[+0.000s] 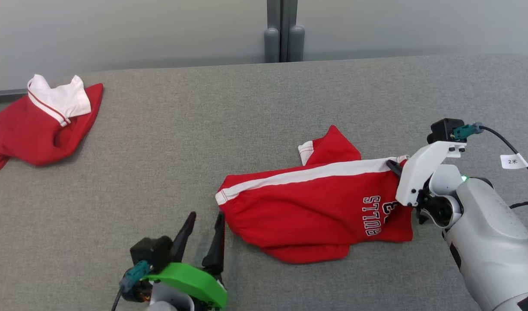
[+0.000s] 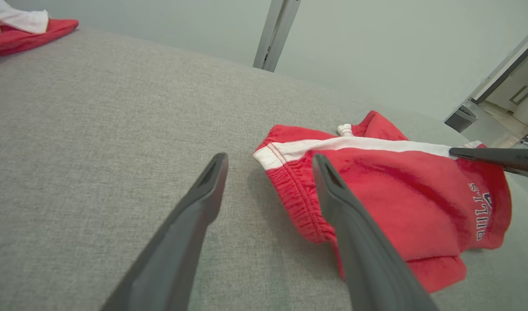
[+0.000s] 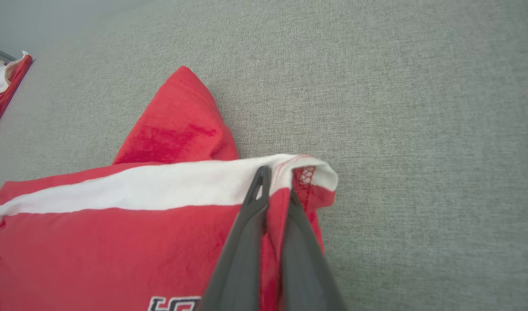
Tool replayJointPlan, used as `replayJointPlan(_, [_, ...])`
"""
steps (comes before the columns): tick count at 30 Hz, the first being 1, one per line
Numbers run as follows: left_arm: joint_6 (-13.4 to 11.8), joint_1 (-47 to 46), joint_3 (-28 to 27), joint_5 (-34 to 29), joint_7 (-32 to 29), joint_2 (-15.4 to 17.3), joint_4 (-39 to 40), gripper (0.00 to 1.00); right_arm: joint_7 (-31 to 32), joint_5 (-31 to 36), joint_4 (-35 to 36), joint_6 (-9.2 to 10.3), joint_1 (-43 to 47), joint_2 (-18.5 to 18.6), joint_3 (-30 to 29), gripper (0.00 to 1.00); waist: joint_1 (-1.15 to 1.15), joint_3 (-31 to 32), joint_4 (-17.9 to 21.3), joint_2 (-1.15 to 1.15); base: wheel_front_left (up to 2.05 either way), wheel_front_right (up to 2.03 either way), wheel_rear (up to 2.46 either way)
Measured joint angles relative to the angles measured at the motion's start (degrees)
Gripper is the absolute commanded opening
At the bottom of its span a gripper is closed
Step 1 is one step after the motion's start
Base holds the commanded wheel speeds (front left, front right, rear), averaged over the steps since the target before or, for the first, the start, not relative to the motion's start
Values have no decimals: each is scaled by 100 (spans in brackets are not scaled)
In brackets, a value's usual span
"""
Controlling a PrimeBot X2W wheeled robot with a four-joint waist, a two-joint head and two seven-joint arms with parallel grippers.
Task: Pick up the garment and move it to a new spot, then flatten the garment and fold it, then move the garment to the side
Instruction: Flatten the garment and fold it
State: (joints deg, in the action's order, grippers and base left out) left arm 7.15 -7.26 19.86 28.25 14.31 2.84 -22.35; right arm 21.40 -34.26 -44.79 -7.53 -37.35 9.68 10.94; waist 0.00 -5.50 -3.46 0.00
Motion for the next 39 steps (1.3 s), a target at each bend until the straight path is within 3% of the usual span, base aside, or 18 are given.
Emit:
replayJointPlan(4, [15,-381,310,624,-519,-3,-286,100,-42,-100,58,0,5,42,121,0,0,0,34,0,0,0,0])
replayJointPlan(11, [16,-1070,311,1469,-1377,-4,-999,100,-52,-264,156,0,10,63,368,0,0,-56,187,0,0,0,0])
replayJointPlan(20, [18,-1443,382,2161,-1737,8,-1322,100,-125,-399,176,0,-26,132,555,0,0,-192,334,0,0,0,0])
replayJointPlan(28, [18,-1618,479,2638,-1644,18,-1184,98,-201,-503,148,0,-102,167,697,0,0,-286,340,0,0,0,0])
replayJointPlan(29, [18,-1639,471,2738,-1626,15,-1160,93,-214,-509,143,0,-112,172,716,0,0,-290,335,0,0,0,0])
replayJointPlan(31, [18,-1690,461,2905,-1627,15,-1163,72,-232,-537,137,0,-130,174,757,0,0,-294,333,0,0,0,0])
replayJointPlan(32, [18,-1707,464,2920,-1626,15,-1177,50,-241,-555,138,0,-134,171,772,0,0,-295,334,0,0,0,0])
replayJointPlan(33, [18,-1733,469,2920,-1602,15,-1207,40,-255,-576,143,0,-139,169,794,0,0,-298,338,0,0,0,0])
replayJointPlan(35, [18,-1790,454,2926,-1480,16,-1266,2,-302,-609,160,0,-151,168,828,0,0,-303,352,0,0,0,0])
replayJointPlan(39, [18,-1871,530,3022,-1321,32,-1190,0,-412,-679,275,0,-203,213,879,0,0,-290,380,0,0,0,0])
